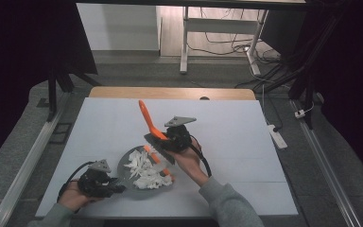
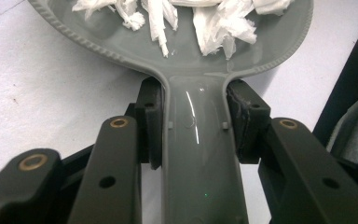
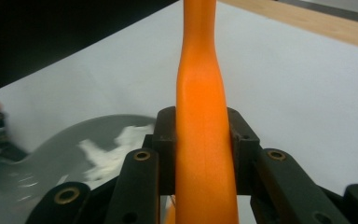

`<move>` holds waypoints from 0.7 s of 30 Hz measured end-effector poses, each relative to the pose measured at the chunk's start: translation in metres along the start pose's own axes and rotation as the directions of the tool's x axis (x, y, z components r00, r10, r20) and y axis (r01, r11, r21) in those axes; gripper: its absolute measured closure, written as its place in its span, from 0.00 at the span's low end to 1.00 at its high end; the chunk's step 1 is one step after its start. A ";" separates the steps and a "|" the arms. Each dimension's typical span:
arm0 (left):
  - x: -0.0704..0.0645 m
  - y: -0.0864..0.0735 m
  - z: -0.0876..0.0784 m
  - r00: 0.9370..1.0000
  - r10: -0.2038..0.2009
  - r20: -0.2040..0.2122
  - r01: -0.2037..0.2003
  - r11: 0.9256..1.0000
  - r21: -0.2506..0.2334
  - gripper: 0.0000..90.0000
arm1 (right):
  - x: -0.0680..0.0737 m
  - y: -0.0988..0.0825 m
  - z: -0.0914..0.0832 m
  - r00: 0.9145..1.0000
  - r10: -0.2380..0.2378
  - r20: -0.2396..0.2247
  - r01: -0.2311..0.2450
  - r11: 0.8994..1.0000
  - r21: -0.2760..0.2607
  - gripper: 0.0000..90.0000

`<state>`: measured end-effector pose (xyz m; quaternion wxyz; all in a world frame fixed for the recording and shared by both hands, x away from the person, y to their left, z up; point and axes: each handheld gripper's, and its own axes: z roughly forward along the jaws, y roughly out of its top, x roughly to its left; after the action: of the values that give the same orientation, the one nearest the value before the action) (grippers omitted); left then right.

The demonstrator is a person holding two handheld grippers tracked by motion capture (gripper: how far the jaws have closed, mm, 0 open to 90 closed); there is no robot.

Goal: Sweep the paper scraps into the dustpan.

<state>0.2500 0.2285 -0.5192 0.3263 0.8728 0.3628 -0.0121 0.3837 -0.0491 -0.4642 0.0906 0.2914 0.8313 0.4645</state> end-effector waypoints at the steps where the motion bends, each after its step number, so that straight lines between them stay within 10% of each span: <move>1: 0.000 0.000 0.000 1.000 -0.002 -0.002 0.002 1.000 0.000 0.68 | -0.004 0.000 0.002 1.000 -0.002 0.014 0.002 1.000 0.007 0.78; 11: 0.001 0.000 0.000 1.000 -0.010 0.000 0.010 1.000 0.002 0.68 | -0.031 0.002 0.039 0.997 0.011 0.077 -0.019 0.995 0.097 0.78; 21: 0.001 0.000 0.000 1.000 -0.007 -0.003 0.007 1.000 0.001 0.68 | 0.002 0.007 0.064 0.998 -0.057 -0.006 0.057 0.978 0.199 0.78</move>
<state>0.2510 0.2290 -0.5198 0.3251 0.8718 0.3662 -0.0121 0.4121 0.0006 -0.4940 0.0739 0.2749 0.8818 0.3761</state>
